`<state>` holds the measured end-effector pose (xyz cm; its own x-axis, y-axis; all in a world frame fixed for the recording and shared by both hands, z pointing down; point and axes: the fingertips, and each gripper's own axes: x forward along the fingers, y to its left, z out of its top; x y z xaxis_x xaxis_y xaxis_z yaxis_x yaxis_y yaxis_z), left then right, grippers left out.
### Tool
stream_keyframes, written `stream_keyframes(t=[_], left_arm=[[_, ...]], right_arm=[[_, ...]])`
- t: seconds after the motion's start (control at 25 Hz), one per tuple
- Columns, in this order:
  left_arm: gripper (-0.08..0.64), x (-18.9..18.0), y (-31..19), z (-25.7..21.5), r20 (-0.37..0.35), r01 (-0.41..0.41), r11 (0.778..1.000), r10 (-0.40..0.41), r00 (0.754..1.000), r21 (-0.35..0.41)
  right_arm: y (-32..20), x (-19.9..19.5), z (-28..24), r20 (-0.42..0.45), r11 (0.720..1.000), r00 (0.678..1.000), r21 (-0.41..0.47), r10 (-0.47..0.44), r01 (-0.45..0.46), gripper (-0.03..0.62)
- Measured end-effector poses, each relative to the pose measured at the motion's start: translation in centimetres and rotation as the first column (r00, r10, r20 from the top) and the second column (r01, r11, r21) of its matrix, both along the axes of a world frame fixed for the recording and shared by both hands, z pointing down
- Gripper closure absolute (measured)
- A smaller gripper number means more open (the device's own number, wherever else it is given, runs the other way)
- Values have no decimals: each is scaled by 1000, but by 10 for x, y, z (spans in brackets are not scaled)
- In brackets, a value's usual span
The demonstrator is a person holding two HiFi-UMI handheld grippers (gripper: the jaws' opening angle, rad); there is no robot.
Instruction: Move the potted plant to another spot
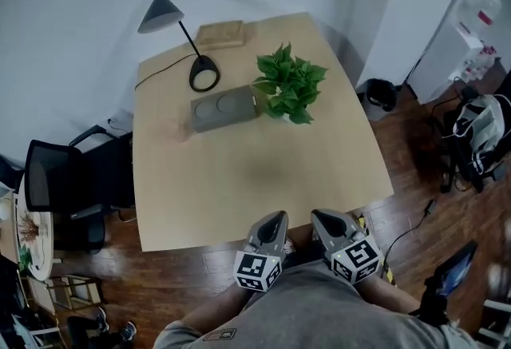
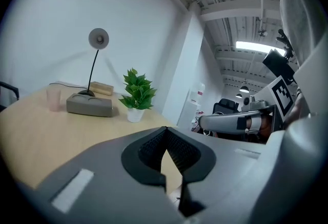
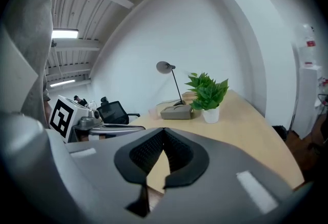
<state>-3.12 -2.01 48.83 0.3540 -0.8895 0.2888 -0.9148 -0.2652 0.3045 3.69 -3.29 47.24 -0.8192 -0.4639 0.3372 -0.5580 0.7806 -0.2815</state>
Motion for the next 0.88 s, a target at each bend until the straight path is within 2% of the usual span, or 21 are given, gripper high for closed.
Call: stream_keyframes(t=[0.36, 0.72, 0.88], left_arm=[[566, -5, -60, 13, 11, 47, 998, -46, 999, -48], [566, -9, -131, 33, 48, 180, 981, -177, 983, -78], [566, -12, -152, 45, 51, 213, 972, -209, 977, -100]], right_arm=[[-75, -1, 13, -11, 1000, 1000, 4, -26, 26, 588], [-179, 14, 53, -87, 994, 991, 28, -104, 107, 588], [-205, 9, 69, -122, 991, 985, 37, -125, 130, 588]])
